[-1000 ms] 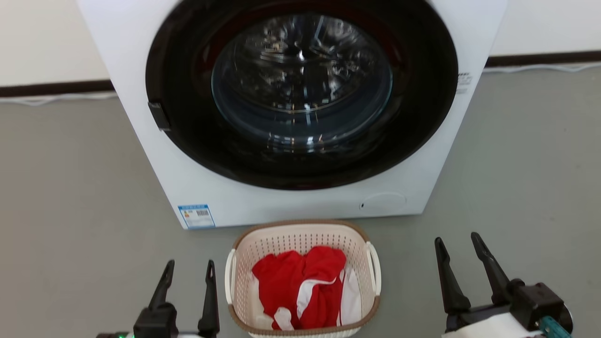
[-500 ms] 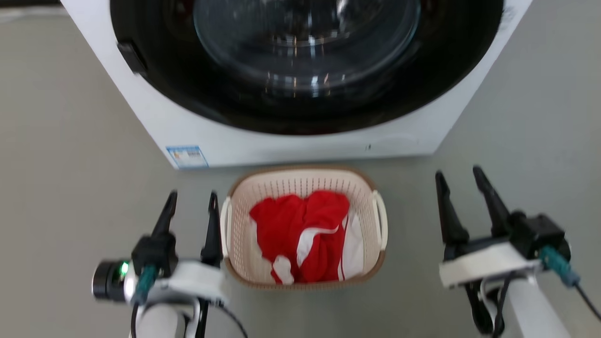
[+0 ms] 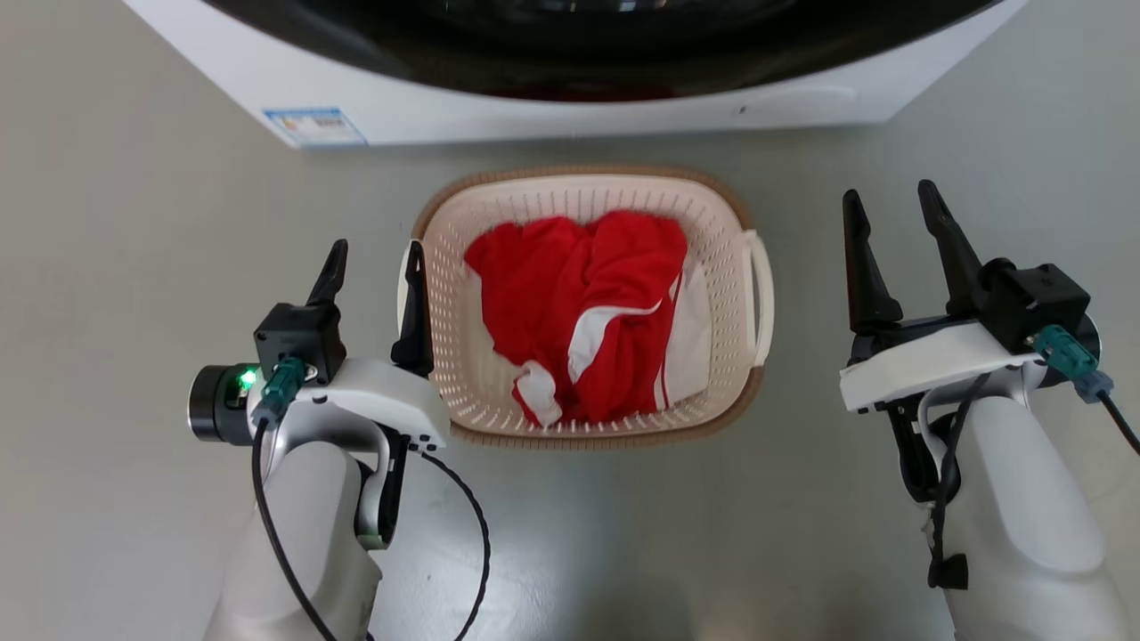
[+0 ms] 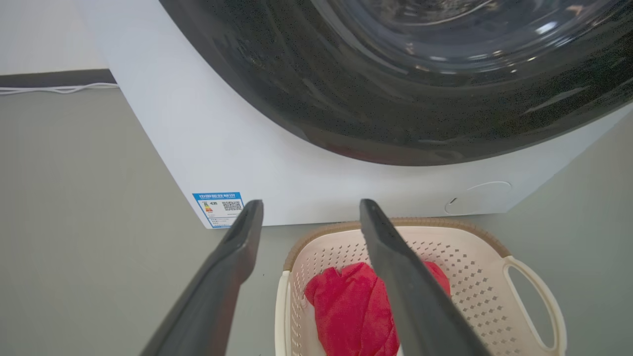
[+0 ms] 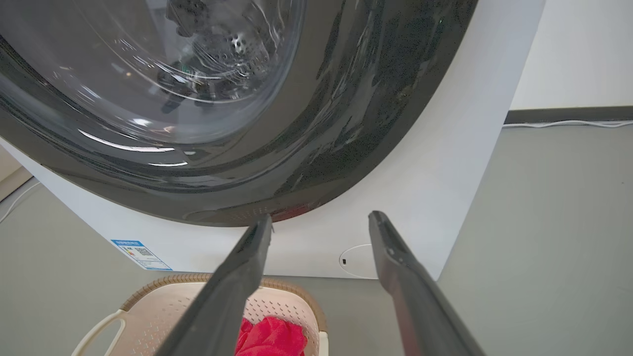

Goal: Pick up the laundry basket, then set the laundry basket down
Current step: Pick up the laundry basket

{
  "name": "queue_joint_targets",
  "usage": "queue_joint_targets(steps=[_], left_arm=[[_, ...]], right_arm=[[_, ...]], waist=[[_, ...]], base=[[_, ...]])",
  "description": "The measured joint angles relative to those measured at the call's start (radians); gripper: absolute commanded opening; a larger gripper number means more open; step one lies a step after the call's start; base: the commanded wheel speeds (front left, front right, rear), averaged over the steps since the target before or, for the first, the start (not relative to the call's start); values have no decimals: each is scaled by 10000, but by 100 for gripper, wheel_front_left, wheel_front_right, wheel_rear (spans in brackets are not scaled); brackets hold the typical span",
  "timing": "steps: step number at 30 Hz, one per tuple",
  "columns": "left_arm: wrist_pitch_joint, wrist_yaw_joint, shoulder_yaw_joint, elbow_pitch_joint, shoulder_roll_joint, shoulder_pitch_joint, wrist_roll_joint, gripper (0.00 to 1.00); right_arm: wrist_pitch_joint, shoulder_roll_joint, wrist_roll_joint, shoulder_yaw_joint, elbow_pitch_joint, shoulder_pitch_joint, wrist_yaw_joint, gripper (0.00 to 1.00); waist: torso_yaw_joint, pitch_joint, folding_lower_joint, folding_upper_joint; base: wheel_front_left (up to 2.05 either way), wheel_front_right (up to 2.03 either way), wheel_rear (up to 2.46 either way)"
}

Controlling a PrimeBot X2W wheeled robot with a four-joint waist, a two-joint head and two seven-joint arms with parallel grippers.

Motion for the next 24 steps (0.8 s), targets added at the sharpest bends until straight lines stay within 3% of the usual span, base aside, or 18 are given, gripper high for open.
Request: queue_joint_targets(steps=[8, 24], left_arm=[[0, -268, -105, 1919, -21, -928, -280, 100], [0, -489, -219, 4408, -48, -2383, -278, 100]], right_arm=[[0, -15, 35, -105, 1289, -569, 0, 100], [0, -50, 629, 433, 2941, -1538, 4, 100]], waist=[[147, 1100, 0, 0], [122, 2175, 0, 0]], base=[[0, 0, 0], [0, 0, 0]])
